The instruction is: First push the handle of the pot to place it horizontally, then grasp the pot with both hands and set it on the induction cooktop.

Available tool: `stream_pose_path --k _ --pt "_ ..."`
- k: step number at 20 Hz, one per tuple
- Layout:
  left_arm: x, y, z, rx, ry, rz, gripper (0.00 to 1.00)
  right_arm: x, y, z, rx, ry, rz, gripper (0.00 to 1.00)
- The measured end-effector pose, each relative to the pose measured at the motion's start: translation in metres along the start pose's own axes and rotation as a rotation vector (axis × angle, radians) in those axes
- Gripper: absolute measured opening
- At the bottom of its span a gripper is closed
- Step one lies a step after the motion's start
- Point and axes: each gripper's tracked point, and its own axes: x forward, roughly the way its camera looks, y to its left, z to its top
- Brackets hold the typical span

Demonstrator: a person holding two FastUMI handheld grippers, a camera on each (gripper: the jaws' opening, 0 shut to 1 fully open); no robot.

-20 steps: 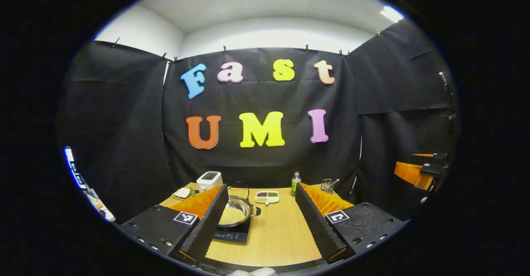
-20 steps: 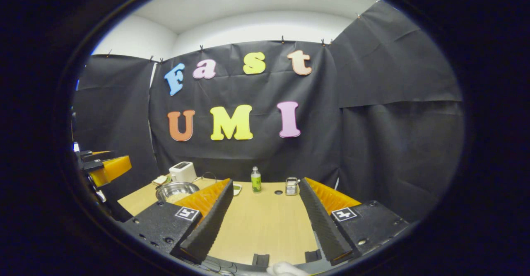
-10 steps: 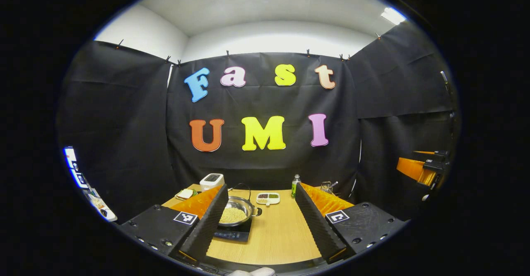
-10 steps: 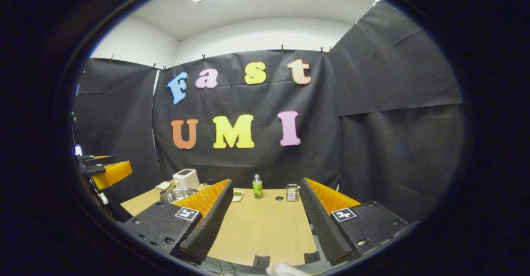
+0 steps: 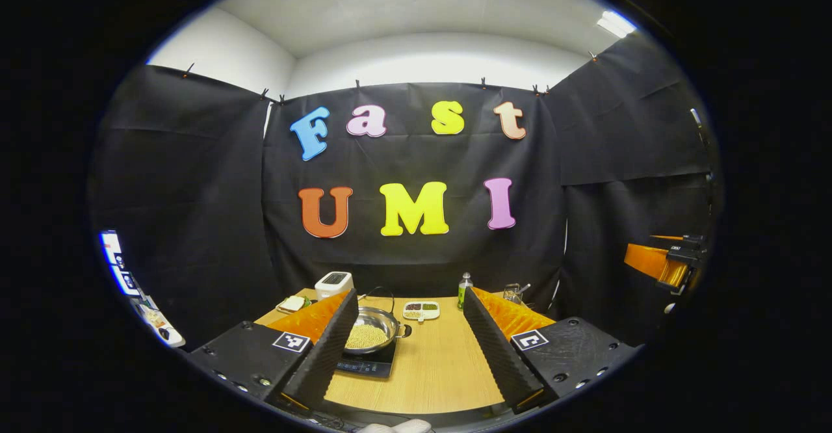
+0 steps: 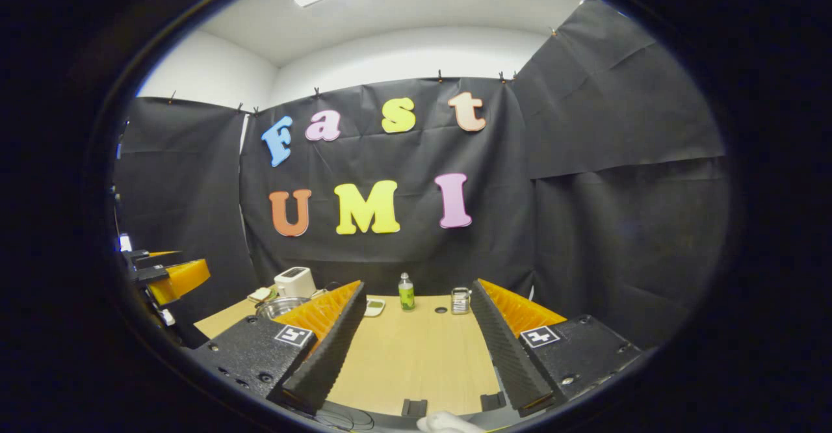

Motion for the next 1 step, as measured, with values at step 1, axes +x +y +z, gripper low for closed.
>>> stream_pose_path --k 1 --pt "0.0006 -0.0011 0.0018 0.0 -0.004 -0.002 0.96 0.0004 -0.0015 -0.0004 -0.003 0.004 -0.002 1.0"
